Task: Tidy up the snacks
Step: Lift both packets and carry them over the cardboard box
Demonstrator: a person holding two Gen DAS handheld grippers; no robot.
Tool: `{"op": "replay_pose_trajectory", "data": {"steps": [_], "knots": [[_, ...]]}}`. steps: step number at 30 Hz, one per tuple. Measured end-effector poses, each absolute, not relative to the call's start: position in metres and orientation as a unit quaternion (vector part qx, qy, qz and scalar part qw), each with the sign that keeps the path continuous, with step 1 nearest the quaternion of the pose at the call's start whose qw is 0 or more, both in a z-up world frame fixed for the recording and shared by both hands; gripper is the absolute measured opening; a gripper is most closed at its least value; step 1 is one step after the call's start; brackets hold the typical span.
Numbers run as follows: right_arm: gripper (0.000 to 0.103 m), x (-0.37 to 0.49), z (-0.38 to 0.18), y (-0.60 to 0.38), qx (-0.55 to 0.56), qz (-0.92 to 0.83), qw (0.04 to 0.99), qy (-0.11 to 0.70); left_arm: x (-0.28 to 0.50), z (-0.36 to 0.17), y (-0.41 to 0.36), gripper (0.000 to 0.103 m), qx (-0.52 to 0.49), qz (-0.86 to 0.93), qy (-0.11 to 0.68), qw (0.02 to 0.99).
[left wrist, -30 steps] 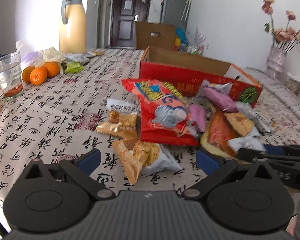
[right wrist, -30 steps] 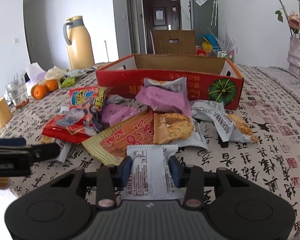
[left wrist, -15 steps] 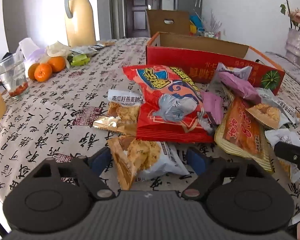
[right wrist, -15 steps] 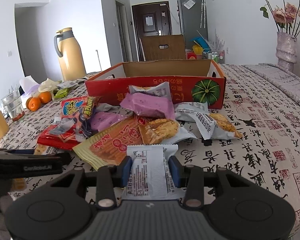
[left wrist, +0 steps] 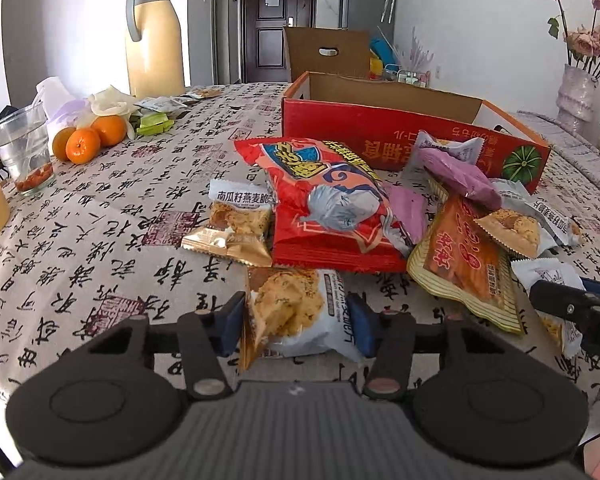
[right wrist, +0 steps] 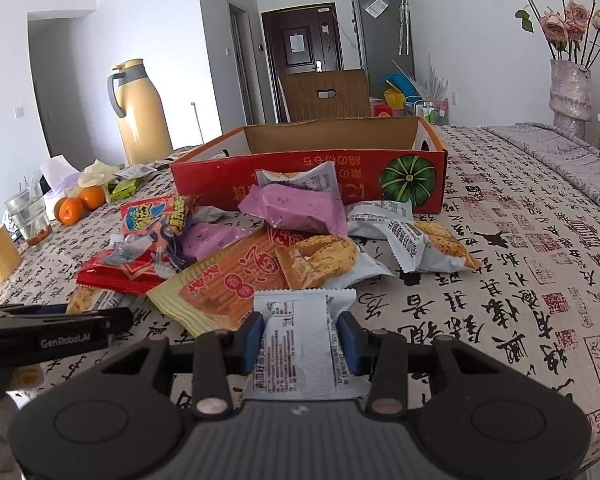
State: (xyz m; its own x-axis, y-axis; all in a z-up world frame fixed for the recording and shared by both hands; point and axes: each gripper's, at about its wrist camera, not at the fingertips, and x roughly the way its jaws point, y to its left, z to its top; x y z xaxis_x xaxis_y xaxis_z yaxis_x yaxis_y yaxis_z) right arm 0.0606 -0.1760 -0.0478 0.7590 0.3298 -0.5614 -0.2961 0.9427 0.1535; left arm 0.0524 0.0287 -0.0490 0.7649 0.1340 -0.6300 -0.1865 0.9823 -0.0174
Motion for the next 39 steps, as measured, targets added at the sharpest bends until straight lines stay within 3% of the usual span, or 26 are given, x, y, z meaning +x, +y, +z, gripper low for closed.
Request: {"op": "replay_pose_trajectory", "data": {"steps": [20,39], "knots": [[0.04,0.035,-0.029,-0.185,0.027,0.155,0.95,0.269,0.012,-0.022,0.022,0.053,-0.04,0.051,0.278,0.958],[0.04,0.104,0.021,-0.194,0.038,0.139,0.969,0.202,0.078,0.053,0.014,0.053,-0.023,0.031,0.212,0.977]]}}
